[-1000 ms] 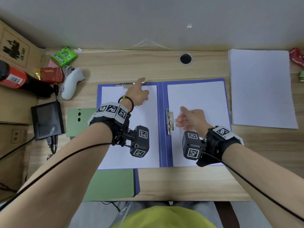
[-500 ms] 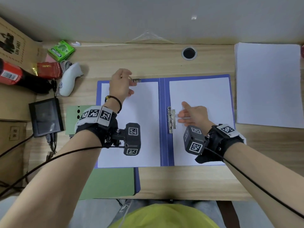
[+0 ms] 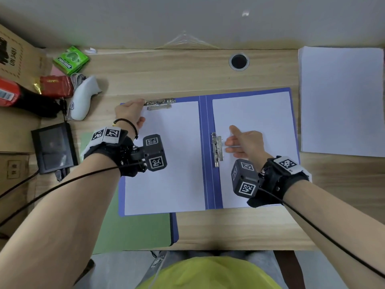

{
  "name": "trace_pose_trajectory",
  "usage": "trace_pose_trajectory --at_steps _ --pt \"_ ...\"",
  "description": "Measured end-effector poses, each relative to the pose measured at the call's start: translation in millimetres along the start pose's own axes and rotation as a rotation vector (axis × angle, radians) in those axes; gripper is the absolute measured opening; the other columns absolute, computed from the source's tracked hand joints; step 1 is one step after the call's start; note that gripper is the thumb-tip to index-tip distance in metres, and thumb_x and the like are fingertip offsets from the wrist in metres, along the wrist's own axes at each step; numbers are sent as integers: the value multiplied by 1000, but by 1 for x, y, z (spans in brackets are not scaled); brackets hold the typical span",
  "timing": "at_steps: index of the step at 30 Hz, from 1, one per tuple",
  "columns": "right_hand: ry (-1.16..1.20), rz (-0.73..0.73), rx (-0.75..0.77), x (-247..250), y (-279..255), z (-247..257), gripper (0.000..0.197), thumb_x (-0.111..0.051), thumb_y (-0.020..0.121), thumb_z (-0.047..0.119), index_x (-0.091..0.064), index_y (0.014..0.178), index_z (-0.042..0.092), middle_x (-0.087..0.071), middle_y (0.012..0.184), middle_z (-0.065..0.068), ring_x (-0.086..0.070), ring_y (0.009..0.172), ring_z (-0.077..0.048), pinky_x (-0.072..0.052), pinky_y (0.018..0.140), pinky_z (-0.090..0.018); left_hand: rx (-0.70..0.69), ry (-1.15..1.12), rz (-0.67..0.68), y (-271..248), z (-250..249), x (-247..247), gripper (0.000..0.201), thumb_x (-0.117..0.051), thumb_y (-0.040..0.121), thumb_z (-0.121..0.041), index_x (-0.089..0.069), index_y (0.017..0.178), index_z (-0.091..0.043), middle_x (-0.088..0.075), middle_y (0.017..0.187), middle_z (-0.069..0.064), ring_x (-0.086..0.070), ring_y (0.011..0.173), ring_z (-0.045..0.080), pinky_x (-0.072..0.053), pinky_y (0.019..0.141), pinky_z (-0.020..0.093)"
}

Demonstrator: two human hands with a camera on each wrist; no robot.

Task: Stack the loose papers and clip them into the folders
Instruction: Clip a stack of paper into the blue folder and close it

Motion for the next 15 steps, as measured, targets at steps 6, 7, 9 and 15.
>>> trace_pose_trajectory --at_steps 6,7,9,15 --pt "-5 5 15 0 3 -2 40 -61 87 46 -72 82 7 -74 69 -2 -72 63 -19 -50 49 -21 -104 66 -133 14 2 1 16 -73 74 -21 -59 67 -25 -66 79 4 -54 54 15 -53 50 24" --pt "-8 6 18 0 3 -2 40 -61 87 45 -72 82 7 -74 69 -2 -72 62 -18 -50 49 -21 -117 87 -138 15 1 2 20 -74 72 -22 -56 64 -25 -66 78 3 -57 59 16 -58 59 28" --pt "-10 11 28 -1 5 -3 40 -61 87 45 -72 82 7 -74 69 -2 -72 62 -19 -51 51 -23 -152 120 -107 15 2 6 21 -74 74 -24 -54 66 -26 -64 77 2 -55 61 17 -56 57 25" --pt "-17 17 37 -2 6 -1 40 -61 87 45 -71 83 6 -74 70 -3 -71 60 -18 -52 56 -27 -251 100 5 4 21 30 21 -43 90 -10 -53 108 -16 -54 84 3 -49 60 18 -40 47 21"
Point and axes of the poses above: each hand's wrist, its own y-axis towards the middle knuckle, its own x-axis out of the back of the hand, z = x × y, the point moved 1 cm from there along y, towards the middle knuckle
